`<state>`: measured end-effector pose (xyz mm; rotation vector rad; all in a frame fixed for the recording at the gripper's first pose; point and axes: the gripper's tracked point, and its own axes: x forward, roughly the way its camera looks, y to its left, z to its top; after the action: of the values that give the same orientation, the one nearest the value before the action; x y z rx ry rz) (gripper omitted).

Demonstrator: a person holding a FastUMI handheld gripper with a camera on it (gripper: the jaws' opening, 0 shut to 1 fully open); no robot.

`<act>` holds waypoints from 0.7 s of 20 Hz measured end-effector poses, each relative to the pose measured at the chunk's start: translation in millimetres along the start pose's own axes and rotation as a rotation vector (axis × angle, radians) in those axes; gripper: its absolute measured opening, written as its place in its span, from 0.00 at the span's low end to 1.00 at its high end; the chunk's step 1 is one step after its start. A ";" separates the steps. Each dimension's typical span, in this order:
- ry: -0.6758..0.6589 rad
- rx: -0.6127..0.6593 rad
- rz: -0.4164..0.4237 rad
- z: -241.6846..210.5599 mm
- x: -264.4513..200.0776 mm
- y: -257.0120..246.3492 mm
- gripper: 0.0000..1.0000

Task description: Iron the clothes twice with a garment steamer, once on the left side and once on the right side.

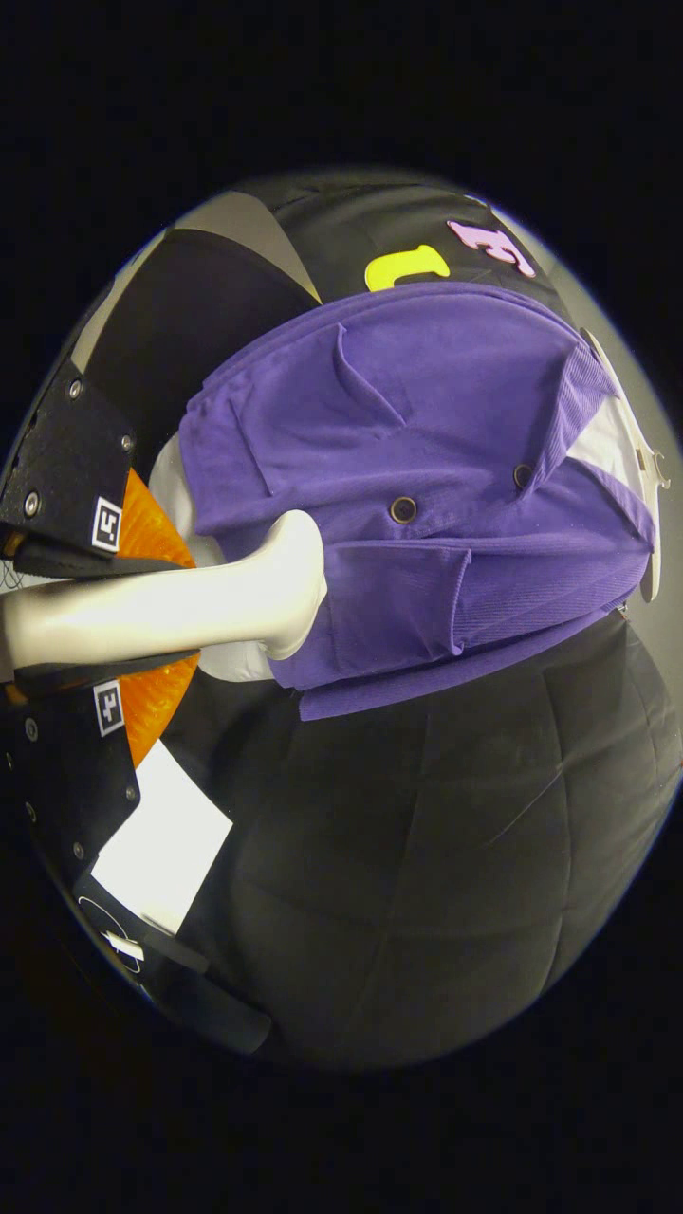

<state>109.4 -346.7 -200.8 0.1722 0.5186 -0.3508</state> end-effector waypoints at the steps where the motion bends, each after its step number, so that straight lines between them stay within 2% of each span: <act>1: 0.006 -0.015 0.017 -4.1 -9.6 3.1 0.35; 8: -0.010 -0.111 0.164 -8.1 -76.6 40.3 0.35; 14: -0.072 -0.217 0.314 4.9 -138.9 105.4 0.35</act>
<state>37.9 -210.9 -117.8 0.0288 0.4470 0.0071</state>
